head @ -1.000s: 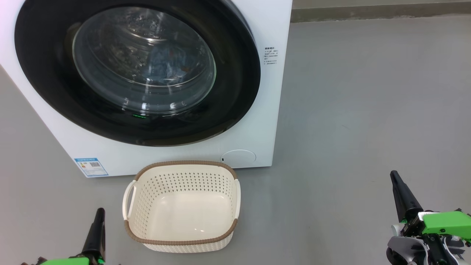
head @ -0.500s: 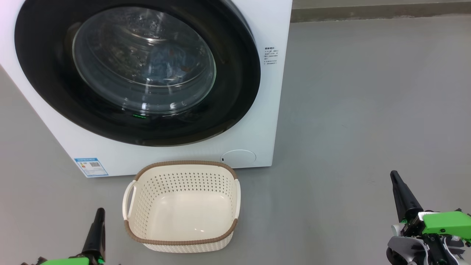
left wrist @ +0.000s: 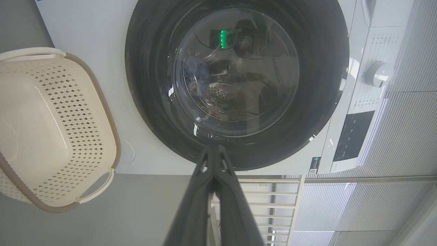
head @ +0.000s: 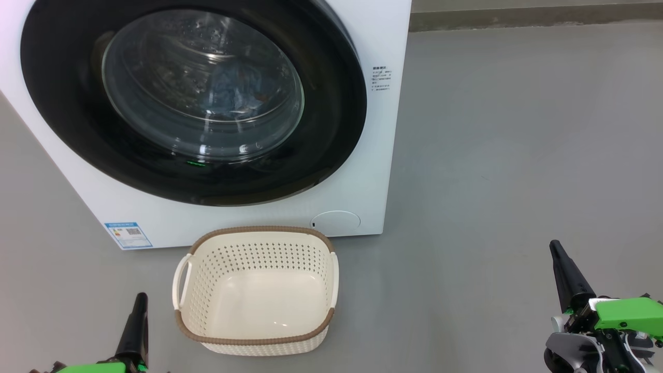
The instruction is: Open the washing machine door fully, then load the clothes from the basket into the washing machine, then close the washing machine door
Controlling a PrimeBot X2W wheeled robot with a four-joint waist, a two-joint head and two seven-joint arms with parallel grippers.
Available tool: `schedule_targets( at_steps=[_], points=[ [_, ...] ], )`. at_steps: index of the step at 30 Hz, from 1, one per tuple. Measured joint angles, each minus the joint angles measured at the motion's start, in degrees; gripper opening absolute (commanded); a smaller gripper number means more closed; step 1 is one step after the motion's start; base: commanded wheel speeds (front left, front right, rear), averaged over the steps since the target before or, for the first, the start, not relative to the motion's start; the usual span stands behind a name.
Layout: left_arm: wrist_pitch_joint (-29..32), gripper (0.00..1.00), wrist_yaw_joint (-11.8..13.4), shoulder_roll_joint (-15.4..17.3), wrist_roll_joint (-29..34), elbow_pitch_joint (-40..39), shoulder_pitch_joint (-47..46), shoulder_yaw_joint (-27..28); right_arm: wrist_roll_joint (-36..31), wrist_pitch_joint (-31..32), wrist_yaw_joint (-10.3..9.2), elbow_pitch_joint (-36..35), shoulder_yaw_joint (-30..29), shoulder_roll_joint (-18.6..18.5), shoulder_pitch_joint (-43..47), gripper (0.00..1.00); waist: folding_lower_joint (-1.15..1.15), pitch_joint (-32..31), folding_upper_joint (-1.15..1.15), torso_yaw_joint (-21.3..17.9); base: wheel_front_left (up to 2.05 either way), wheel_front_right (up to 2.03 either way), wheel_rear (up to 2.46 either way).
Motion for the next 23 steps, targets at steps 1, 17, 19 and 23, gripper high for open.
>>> schedule_targets(
  at_steps=[1,17,19,23],
  points=[
    [0.0,0.00,0.0,0.0,0.0,0.0,0.0,0.0,0.0,0.0,0.00,0.0,0.0,0.0,0.0,0.00,0.00,0.0,0.00,0.0,0.00,0.00,0.00],
    [0.0,0.00,0.0,0.0,0.0,0.0,0.0,0.0,0.0,0.0,0.00,0.0,0.0,0.0,0.0,0.00,0.00,0.0,0.00,0.0,0.00,0.00,0.00],
    [0.0,0.00,0.0,0.0,0.0,0.0,0.0,0.0,0.0,0.0,0.00,0.0,0.0,0.0,0.0,0.00,0.00,0.0,0.00,0.0,0.00,0.00,0.00],
    [0.0,0.00,0.0,0.0,0.0,0.0,0.0,0.0,0.0,0.0,0.00,0.0,0.0,0.0,0.0,0.00,0.00,0.0,0.00,0.0,0.00,0.00,0.00]
  ],
)
